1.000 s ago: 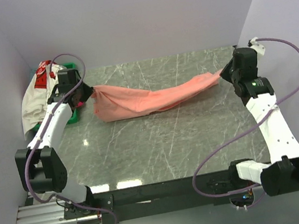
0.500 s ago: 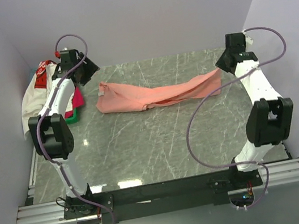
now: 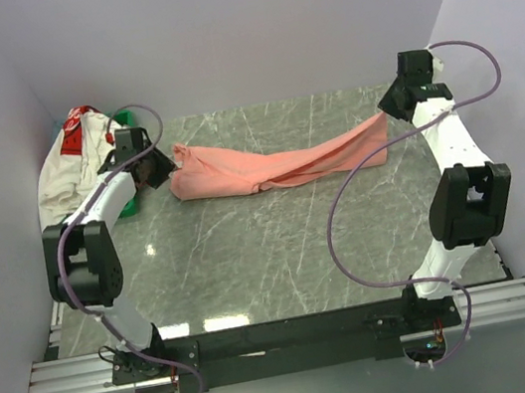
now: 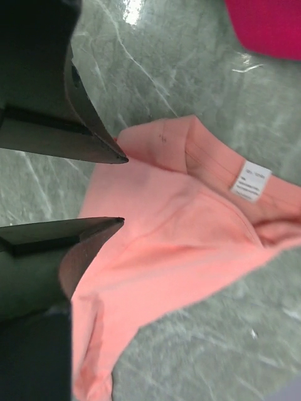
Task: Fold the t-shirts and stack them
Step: Flatten the tshirt out
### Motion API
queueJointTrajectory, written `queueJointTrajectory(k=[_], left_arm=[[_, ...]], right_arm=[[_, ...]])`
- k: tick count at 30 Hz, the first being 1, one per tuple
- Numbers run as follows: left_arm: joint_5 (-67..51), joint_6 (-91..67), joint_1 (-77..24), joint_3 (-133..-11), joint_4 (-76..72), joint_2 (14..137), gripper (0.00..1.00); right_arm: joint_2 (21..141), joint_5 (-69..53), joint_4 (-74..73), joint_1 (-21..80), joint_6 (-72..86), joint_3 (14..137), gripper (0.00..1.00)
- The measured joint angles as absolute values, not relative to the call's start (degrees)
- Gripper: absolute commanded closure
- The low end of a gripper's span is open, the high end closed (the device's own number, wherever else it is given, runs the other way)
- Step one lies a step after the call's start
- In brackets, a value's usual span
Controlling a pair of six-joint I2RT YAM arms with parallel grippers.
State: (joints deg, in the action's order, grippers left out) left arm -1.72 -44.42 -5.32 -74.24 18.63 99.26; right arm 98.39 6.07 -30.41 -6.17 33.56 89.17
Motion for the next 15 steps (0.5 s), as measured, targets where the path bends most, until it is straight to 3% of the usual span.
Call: queueJointTrajectory(k=[5, 15], left_arm=[[-1.7, -44.4, -6.0, -73.9, 18.6, 103.5, 0.5], [-1.8, -44.7, -6.6, -74.2, 17.6, 108.7, 0.51]], right_arm=[[97.5, 5.3, -30.3, -6.2, 33.6, 88.8, 1.0], [97.3, 4.7, -30.0, -6.2, 33.6, 88.7, 1.0]])
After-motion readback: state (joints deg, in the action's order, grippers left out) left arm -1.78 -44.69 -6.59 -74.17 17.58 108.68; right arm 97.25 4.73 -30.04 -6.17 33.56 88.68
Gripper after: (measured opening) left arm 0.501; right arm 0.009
